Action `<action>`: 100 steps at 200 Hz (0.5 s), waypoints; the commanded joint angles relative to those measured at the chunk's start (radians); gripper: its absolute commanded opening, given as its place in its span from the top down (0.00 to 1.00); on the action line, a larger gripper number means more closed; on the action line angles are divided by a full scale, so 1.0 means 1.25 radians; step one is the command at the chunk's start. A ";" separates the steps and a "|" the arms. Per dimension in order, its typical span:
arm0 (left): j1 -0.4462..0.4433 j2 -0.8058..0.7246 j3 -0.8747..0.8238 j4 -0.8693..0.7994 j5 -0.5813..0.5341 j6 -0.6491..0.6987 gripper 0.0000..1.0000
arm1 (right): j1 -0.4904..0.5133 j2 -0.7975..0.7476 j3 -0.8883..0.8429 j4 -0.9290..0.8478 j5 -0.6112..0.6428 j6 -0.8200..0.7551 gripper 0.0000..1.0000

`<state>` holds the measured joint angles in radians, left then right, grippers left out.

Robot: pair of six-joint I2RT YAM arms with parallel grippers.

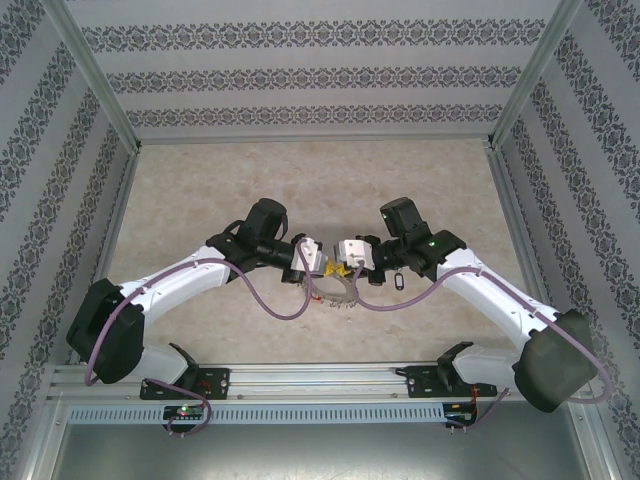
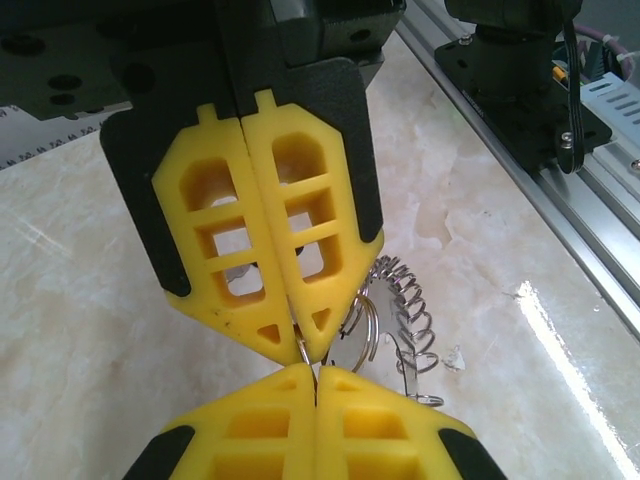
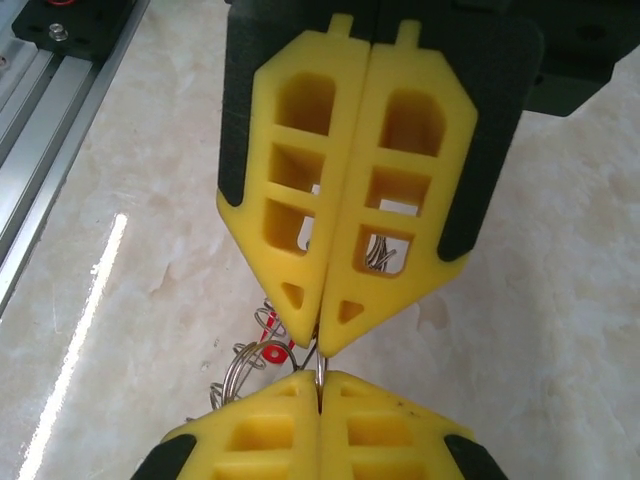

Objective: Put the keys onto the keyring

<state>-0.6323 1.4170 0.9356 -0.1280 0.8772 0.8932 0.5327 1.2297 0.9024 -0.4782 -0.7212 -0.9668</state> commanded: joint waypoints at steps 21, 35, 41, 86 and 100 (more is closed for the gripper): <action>0.018 -0.089 0.008 -0.011 -0.024 -0.002 0.55 | -0.007 -0.020 -0.012 0.137 0.028 0.208 1.00; 0.031 -0.129 -0.025 0.046 -0.067 -0.056 0.52 | -0.006 -0.022 0.001 0.153 0.089 0.312 1.00; 0.041 -0.147 -0.035 0.074 -0.082 -0.096 0.52 | -0.008 -0.020 0.015 0.149 0.108 0.355 1.00; 0.081 -0.222 -0.024 0.152 -0.208 -0.360 0.49 | 0.001 -0.040 0.046 0.170 0.132 0.535 1.00; 0.082 -0.196 0.001 0.114 -0.195 -0.391 0.53 | 0.008 -0.056 0.027 0.201 0.114 0.512 1.00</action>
<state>-0.5369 1.1416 0.8917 0.0078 0.6769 0.5846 0.5331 1.2156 0.9333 -0.3260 -0.5564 -0.4129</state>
